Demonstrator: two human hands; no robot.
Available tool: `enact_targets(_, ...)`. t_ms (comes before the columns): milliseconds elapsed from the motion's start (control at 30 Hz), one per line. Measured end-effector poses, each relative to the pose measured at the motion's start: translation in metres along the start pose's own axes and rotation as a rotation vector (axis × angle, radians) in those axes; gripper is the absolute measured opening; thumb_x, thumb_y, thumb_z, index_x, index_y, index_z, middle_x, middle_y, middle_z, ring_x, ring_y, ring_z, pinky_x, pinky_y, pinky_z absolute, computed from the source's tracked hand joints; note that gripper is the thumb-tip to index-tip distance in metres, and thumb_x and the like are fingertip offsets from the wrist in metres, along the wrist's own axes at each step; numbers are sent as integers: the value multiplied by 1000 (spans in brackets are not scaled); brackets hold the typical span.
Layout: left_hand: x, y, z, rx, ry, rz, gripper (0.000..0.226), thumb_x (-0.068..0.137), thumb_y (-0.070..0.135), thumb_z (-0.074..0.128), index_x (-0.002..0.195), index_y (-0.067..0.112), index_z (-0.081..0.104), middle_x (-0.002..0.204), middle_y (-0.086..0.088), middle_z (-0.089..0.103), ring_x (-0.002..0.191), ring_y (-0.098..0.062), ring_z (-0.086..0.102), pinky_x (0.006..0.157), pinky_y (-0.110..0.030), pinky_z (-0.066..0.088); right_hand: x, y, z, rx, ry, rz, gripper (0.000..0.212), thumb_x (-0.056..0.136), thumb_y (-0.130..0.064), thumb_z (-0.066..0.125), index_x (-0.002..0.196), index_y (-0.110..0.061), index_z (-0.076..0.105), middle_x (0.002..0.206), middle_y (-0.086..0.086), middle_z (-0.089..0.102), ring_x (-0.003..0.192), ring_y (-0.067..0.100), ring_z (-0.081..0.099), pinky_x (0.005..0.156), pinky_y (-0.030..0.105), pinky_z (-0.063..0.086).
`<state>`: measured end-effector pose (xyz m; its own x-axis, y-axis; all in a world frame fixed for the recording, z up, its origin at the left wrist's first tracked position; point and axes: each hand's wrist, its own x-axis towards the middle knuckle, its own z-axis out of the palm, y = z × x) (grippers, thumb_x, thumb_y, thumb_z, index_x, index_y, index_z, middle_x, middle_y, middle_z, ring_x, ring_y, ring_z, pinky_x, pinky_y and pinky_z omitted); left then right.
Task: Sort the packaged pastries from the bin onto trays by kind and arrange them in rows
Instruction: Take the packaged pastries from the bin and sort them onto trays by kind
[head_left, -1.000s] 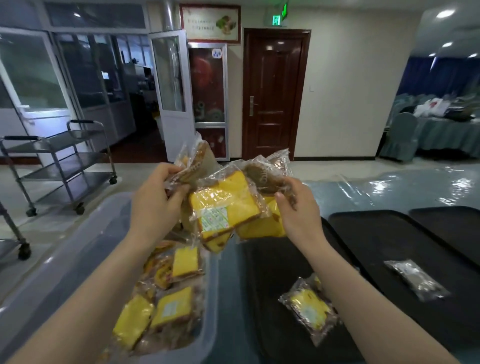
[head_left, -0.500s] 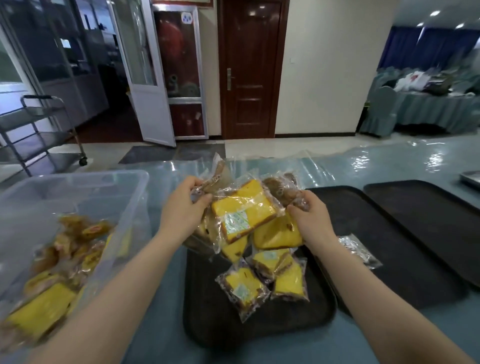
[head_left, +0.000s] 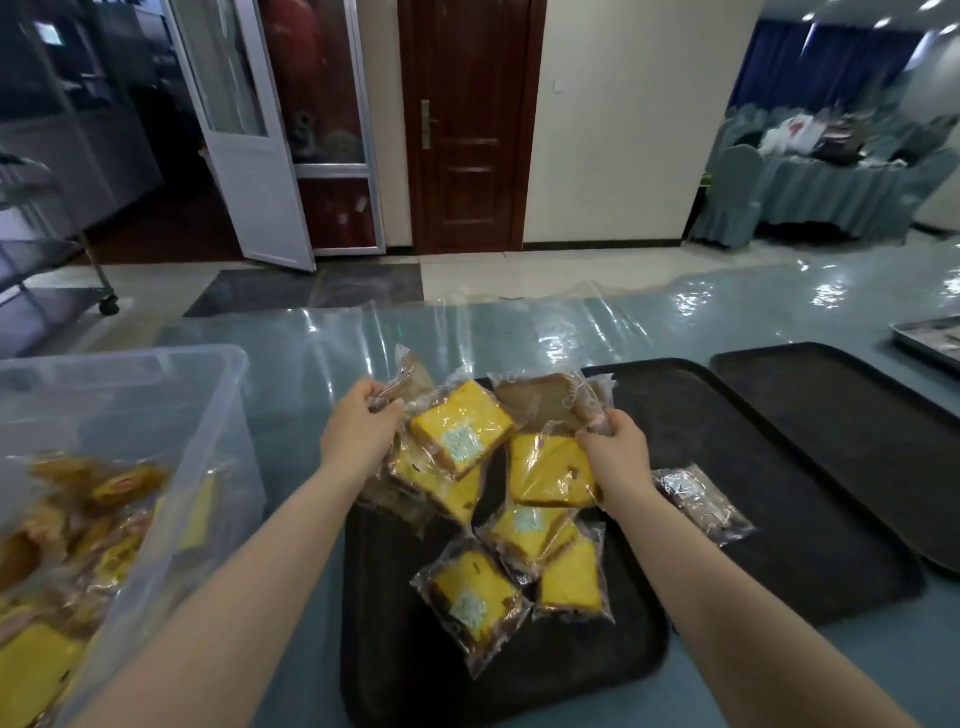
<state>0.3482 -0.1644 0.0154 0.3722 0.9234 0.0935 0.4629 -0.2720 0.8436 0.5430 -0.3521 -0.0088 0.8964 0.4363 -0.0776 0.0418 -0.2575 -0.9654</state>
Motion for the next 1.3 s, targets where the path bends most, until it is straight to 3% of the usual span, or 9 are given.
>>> enact_targets(100,15,-4,7,-83,-7,-70,10,87,32,57,91,24,54,86,5,58,68,-16,56,60,-31,40,8,4,2,11,6,12,10,82,-9,57,92,-14,59,83,15,62,69,24,55,65,42,49)
enact_targets(167,22,-6,12,-112,-10,-89,15,86,31,57,95,19,55,87,2,59,70,-19,56,62,-32,41,12,6,4,17,1,18,10,82,-10,57,89,-18,60,84,15,64,70,24,56,65,41,49)
enact_targets(333,35,-7,23,-153,-31,-99,6,84,25,54,81,21,54,75,-3,59,63,-21,54,59,-33,41,17,22,6,-68,-56,-28,11,86,-15,59,89,-26,60,87,5,66,76,23,62,70,43,53)
enact_targets(567,36,-14,35,-123,7,-66,12,87,23,54,77,27,49,75,10,57,60,-17,57,56,-31,43,12,60,1,-280,-37,38,12,80,-17,68,81,-26,60,75,-2,65,64,11,59,53,28,44)
enact_targets(767,31,-9,36,-118,23,-53,15,87,22,54,75,31,49,73,8,58,55,-13,53,50,-29,37,13,68,-12,-342,-31,125,26,73,-21,80,88,-19,60,87,0,63,78,15,62,65,34,53)
enact_targets(867,26,-7,34,-140,43,-56,17,87,22,54,73,32,50,72,8,58,57,-11,54,50,-29,40,10,72,-14,-325,-33,110,34,74,-36,80,91,-16,59,89,1,63,80,17,63,64,33,53)
enact_targets(967,21,-8,32,-191,36,-65,17,87,23,55,75,34,52,76,10,59,59,-13,58,55,-33,47,9,72,-13,-286,-35,123,45,85,-58,59,91,-13,62,86,4,65,77,19,63,64,33,51)
enact_targets(1133,9,-6,28,-283,23,-67,16,87,23,57,77,35,55,78,12,62,52,2,58,50,-23,44,5,70,-13,-258,37,108,33,93,-35,54,81,-5,63,69,5,59,67,20,56,62,35,45)
enact_targets(1300,-5,-6,31,-373,-3,-77,7,89,24,57,88,30,60,84,9,65,70,-9,64,53,-25,44,1,74,-28,-70,101,91,23,93,-26,57,79,-10,64,71,2,62,66,15,57,63,31,47)
